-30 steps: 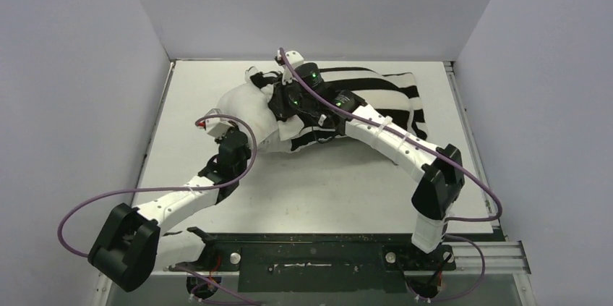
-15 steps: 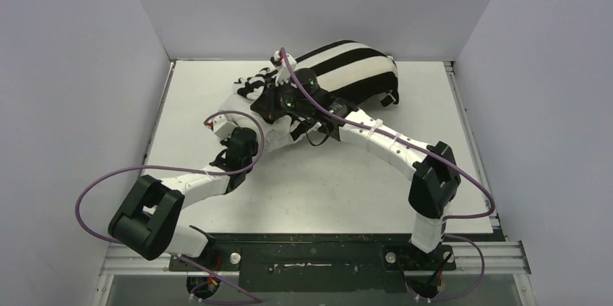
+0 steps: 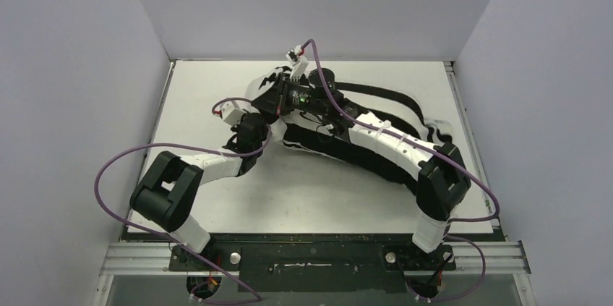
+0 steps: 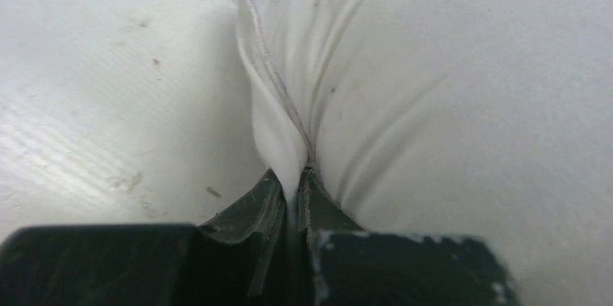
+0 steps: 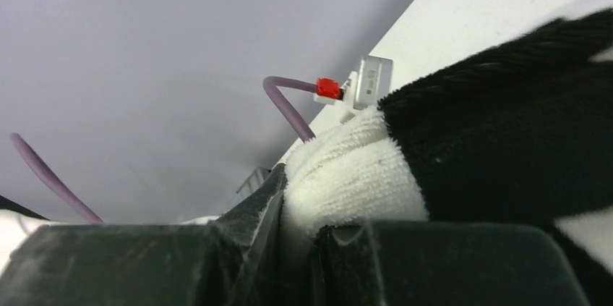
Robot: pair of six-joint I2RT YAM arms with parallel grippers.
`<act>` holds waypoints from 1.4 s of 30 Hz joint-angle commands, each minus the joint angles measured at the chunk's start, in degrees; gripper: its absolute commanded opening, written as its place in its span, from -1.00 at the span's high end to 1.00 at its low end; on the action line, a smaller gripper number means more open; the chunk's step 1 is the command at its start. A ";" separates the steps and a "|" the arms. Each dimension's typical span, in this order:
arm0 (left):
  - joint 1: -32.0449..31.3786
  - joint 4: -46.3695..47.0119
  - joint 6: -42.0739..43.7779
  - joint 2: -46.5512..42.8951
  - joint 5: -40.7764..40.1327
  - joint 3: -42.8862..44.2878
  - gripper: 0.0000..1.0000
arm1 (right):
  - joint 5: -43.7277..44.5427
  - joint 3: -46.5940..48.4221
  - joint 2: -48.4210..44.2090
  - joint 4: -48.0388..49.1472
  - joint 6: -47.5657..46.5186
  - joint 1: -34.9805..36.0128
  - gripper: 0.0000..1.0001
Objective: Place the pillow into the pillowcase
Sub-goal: Stuff the pillow into the pillowcase.
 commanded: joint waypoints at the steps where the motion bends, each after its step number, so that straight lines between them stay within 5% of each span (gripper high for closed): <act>1: -7.41 6.39 -1.03 3.57 3.41 8.91 1.00 | -16.89 11.77 3.65 22.50 9.04 5.20 1.00; 7: -8.42 6.98 -2.96 3.11 3.74 6.26 1.00 | -16.99 17.97 8.48 22.79 10.14 4.95 1.00; 12: -4.50 5.66 -0.82 -8.48 2.24 -2.61 1.00 | -16.23 16.73 6.28 16.80 6.32 -2.04 1.00; 17: 0.74 1.28 1.77 -19.84 2.23 -7.25 1.00 | -15.59 29.24 10.70 -2.63 -5.31 -8.77 1.00; 22: -0.97 1.32 3.92 -25.31 4.08 -10.05 1.00 | -8.03 43.08 16.65 -27.31 -22.31 -9.86 1.00; 25: -4.67 4.96 5.84 -24.54 7.06 -12.73 1.00 | -9.17 35.25 14.14 -27.10 -24.81 -10.43 1.00; 32: -3.35 -9.35 13.56 -32.82 22.56 -9.12 -0.09 | -16.54 18.93 7.54 -21.52 -29.63 -16.89 1.00; 42: -3.87 -34.91 41.26 -45.15 40.36 8.20 -0.21 | -22.76 15.11 3.17 -22.95 -31.64 -21.77 1.00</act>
